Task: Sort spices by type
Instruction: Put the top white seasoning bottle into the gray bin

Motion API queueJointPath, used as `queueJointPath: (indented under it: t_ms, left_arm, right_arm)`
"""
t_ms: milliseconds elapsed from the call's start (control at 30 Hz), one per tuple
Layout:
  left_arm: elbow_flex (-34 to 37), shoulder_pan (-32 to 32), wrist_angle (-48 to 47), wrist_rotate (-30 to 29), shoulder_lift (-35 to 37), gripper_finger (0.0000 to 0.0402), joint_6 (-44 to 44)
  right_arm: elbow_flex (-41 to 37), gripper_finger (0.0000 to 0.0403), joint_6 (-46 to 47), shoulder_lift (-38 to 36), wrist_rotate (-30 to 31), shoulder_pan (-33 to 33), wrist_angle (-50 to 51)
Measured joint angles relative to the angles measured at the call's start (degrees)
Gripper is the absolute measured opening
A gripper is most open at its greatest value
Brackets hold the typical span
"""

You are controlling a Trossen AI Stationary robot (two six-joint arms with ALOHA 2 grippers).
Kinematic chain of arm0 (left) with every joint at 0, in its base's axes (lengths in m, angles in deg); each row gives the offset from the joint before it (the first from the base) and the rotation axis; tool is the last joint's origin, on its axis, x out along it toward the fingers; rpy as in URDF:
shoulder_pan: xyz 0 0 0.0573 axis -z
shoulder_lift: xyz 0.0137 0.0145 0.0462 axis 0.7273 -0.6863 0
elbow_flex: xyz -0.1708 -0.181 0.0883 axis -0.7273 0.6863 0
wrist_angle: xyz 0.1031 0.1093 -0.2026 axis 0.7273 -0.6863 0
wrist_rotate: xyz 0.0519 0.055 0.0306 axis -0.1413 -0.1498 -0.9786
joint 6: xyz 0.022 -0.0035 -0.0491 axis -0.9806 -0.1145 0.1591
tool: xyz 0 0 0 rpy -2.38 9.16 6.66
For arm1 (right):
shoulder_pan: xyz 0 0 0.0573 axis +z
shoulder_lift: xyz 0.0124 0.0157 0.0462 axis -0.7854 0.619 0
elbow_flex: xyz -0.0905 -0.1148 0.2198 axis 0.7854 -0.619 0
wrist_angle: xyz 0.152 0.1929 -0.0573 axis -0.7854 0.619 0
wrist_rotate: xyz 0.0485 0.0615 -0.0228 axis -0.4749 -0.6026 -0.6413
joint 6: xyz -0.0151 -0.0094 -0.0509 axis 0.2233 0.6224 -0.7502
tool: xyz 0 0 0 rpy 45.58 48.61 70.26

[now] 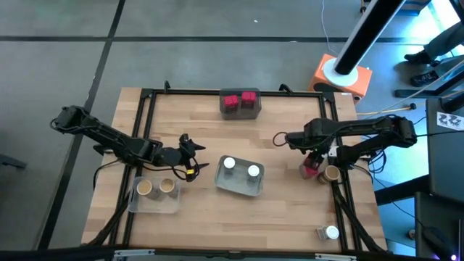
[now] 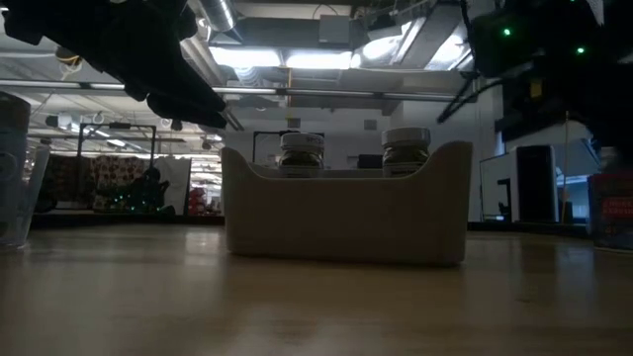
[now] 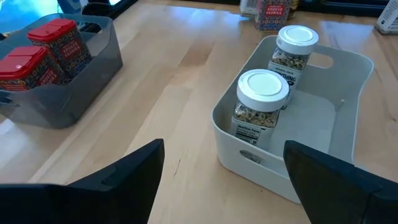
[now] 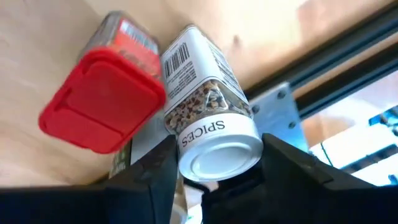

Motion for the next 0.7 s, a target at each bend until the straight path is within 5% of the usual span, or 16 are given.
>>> queueJointPath:
  t_ms: [700]
  left_arm:
    - [0.0, 0.0, 0.0, 0.0, 0.0, 0.0311, -0.3]
  right_arm:
    - [2.5, 0.0201, -3.5, 0.0, 3.9, 0.0, -12.8]
